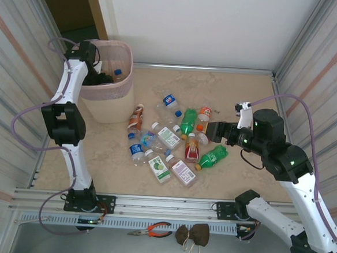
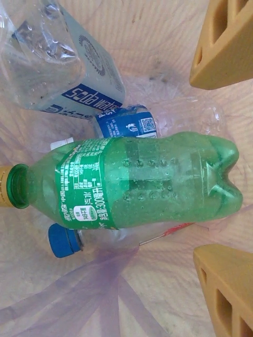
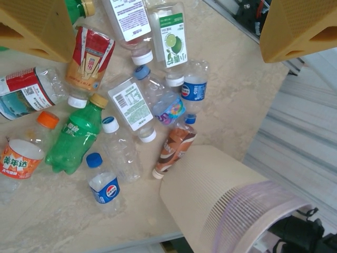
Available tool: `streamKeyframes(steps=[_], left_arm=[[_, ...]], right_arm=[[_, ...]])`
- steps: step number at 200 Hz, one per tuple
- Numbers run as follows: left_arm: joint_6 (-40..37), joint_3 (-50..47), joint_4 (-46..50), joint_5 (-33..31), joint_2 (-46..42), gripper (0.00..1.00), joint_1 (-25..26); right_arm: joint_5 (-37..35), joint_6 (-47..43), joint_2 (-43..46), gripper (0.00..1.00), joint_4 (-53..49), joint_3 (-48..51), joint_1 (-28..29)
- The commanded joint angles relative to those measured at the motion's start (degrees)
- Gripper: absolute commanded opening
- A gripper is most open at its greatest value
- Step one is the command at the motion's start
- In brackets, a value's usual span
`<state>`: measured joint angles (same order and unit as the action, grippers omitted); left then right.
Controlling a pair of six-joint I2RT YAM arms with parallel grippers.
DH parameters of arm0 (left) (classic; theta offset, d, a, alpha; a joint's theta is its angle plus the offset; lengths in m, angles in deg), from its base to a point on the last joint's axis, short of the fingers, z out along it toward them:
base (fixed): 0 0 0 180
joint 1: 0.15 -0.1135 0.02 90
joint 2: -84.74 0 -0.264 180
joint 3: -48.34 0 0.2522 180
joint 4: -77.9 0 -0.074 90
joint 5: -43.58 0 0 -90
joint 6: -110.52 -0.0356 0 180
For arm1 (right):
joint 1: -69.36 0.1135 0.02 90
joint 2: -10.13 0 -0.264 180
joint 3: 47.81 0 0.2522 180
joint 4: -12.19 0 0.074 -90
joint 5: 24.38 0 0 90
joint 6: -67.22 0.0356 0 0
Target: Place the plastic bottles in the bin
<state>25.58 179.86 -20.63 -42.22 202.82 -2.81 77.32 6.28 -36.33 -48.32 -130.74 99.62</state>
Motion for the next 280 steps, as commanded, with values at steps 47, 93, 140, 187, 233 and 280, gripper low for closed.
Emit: streamKeyframes(steps=[47,93,140,187,233,280], left_arm=[[0.8,4.1,1.1,0.6,-7.1,0.76,0.4],[1.1,5.3,0.3,4.0,-12.1,0.76,0.4],[0.4,3.6,-1.6,7.5,-18.5,0.75,0.5],[1.1,-5.5,-6.9,11.9,-28.3,0.74,0.4],[3.1,-16.2,-13.8,21.1,-36.5,0.74,0.5],[5.8,-24.5,-17.1,25.4,-41.3,0.73,0.4]], right_arm=[[-0.5,-0.1,-0.5,0.9,-1.3,0.3,-1.7],[-1.3,0.9,-1.9,0.93,-2.7,1.2,-3.2],[-4.8,5.2,-3.7,0.93,-3.9,3.5,-4.5],[-8.5,14.7,-5.9,0.94,-4.3,8.8,-4.7],[-10.3,26.2,-6.1,0.94,-3.5,16.6,-4.7],[-8.4,35.1,-6.5,0.86,-2.3,23.3,-4.6]])
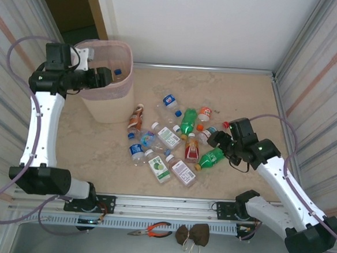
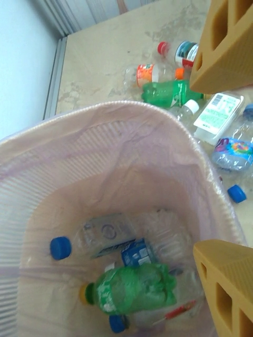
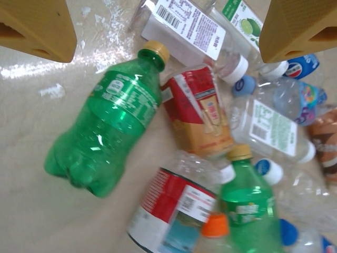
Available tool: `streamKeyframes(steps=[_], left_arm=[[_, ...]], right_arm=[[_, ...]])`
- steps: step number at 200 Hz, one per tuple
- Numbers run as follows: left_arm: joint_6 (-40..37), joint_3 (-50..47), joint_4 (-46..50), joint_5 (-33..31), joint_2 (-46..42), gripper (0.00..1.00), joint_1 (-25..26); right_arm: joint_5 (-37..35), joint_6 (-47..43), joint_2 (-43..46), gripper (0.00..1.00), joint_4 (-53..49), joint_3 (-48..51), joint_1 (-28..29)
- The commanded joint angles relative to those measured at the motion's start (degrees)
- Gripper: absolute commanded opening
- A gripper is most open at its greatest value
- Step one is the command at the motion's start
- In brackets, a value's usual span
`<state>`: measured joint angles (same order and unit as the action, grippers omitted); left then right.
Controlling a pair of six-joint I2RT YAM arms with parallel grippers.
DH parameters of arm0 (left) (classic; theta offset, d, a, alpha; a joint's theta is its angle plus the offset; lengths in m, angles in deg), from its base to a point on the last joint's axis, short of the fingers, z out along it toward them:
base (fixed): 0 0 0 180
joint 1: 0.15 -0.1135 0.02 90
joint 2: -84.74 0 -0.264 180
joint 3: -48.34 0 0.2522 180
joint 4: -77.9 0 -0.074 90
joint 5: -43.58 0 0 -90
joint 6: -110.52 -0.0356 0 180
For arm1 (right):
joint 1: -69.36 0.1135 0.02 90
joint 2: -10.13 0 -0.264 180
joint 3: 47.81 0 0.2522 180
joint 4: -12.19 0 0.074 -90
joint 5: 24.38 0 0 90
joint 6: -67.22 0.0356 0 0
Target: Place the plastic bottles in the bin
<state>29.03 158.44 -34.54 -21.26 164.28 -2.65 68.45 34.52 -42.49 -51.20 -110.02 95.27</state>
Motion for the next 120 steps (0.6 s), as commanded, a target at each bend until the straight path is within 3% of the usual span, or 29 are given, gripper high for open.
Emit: streamKeyframes(steps=[1,40,120], left_arm=[[2.3,-3.2,-3.3,4.5,-2.9,0.73,0.2],[3.7,-8.5,-5.4,6.0,-6.0,0.73,0.3],[2.6,-12.4,-4.0,6.6,-9.1,0.73,0.2]], right_arm=[[0.5,7.0,-0.4,0.86,0.7,2.8,-0.2],[2.6,13.3,-2.5,0.77,4.9,8.0,1.5],[-2.1,28.7,-6.4,0.68,13.5,15.4,13.5]])
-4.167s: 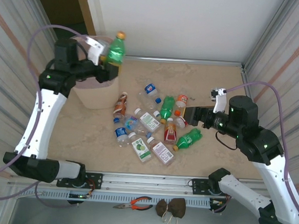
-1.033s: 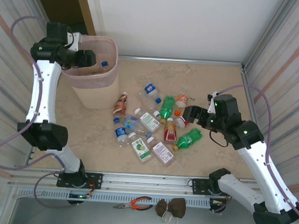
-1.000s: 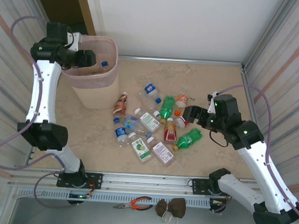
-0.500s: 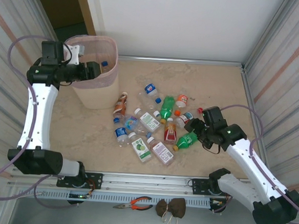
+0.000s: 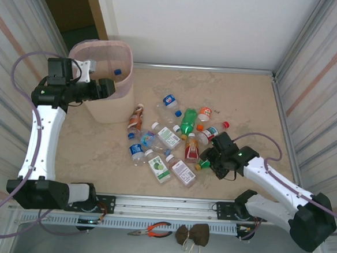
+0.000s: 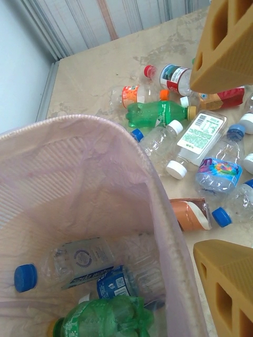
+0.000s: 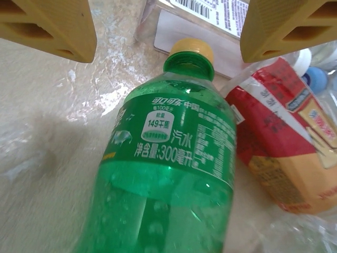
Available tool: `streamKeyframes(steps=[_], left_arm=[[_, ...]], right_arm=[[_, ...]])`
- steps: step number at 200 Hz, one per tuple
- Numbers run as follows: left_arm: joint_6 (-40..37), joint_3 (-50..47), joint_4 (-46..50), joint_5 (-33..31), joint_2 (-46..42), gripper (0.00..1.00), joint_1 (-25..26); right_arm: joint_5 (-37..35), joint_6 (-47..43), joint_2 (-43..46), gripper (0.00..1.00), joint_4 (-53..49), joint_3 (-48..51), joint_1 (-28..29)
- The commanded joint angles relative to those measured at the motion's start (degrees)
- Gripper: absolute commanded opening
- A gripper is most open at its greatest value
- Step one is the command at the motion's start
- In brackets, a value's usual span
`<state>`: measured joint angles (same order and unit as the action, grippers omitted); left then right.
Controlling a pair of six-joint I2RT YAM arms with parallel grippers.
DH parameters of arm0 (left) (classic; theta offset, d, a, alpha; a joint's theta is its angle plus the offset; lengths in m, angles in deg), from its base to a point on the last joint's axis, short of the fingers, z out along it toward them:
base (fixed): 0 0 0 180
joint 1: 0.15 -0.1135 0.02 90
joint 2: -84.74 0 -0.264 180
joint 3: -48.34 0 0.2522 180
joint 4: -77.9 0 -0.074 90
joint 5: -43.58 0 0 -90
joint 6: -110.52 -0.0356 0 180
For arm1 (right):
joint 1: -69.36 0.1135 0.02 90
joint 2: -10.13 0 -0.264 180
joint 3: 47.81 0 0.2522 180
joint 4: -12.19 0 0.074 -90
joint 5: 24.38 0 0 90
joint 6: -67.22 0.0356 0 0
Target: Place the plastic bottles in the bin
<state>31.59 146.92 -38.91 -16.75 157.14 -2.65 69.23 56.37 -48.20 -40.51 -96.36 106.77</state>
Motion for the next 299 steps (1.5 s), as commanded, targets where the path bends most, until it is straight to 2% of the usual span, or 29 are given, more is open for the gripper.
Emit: streamKeyframes(steps=[1,57,158,232,299], left_arm=[[0.1,-0.9,0.3,2.2,-2.0,0.73,0.2],[0.3,-2.6,0.2,4.2,-2.7,0.73,0.3],[-0.4,-1.7,0.3,4.5,-1.9,0.73,0.3],[0.0,-2.3,0.0,4.7,-2.2,0.73,0.3],[2.1,-3.7,-2.1,5.8,-2.2,0.73,0.3]], right_arm=[[-3.0,6.9,-0.6,0.68,2.9,1.8,2.2],[-5.8,12.3,-2.5,0.6,8.9,4.6,6.5],[-4.8,12.5,-10.3,0.5,16.1,5.2,7.7],[-7.5,10.6,-10.3,0.43,14.8,5.8,7.7],[-10.8,10.5,-4.0,0.34,9.4,5.8,7.7]])
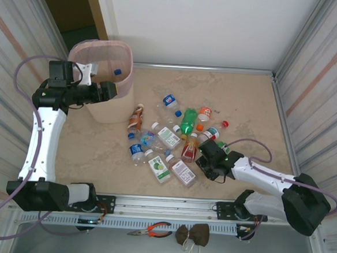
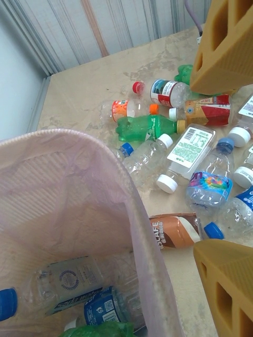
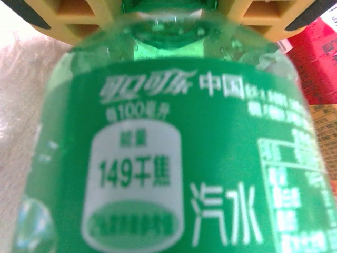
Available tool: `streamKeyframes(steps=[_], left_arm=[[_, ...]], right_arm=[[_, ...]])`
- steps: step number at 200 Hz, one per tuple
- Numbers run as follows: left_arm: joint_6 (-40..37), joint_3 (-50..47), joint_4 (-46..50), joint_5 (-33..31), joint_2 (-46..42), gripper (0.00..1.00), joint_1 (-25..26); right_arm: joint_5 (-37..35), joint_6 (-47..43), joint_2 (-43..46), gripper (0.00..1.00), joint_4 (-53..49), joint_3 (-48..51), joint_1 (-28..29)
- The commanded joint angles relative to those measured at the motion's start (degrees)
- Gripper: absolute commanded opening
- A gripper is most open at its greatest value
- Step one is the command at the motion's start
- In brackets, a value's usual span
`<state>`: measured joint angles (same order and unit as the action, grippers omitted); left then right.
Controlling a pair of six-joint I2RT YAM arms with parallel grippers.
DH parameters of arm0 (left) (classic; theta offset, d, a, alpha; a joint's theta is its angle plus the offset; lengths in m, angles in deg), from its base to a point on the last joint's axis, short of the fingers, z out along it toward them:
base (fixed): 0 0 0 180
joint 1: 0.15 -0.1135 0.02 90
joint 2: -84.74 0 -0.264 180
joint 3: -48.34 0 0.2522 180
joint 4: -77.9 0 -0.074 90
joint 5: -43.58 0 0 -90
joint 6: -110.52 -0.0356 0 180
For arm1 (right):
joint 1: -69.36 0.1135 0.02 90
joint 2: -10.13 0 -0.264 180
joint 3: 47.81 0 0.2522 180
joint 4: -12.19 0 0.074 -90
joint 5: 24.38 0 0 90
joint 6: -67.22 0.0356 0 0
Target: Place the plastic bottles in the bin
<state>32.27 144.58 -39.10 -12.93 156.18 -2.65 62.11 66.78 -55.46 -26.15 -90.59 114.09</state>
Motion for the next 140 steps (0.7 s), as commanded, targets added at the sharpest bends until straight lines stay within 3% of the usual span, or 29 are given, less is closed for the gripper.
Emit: streamKeyframes(steps=[1,37,67,110,140], left_arm=[[1.5,-1.4,-2.0,2.0,-1.2,0.73,0.3],[3.9,-2.9,-4.5,3.2,-1.4,0.72,0.3],[5.0,-3.4,-6.3,4.3,-1.8,0.7,0.5],[4.8,-4.6,-9.0,6.1,-3.8,0.7,0.9],[3.4,-4.5,-9.9,8.9,-4.2,0.7,1.4]], right_arm=[[-3.7,0.1,3.4,0.34,-5.1,0.0,0.4],[-7.8,-2.1,9.9,0.31,-10.6,-0.6,0.3],[-14.2,-13.1,15.2,0.27,-15.2,-3.4,0.1],[-21.4,-43.0,22.1,0.17,-15.6,-8.1,-1.2],[-18.1,-67.9,26.9,0.15,-7.8,-8.3,-2.9]])
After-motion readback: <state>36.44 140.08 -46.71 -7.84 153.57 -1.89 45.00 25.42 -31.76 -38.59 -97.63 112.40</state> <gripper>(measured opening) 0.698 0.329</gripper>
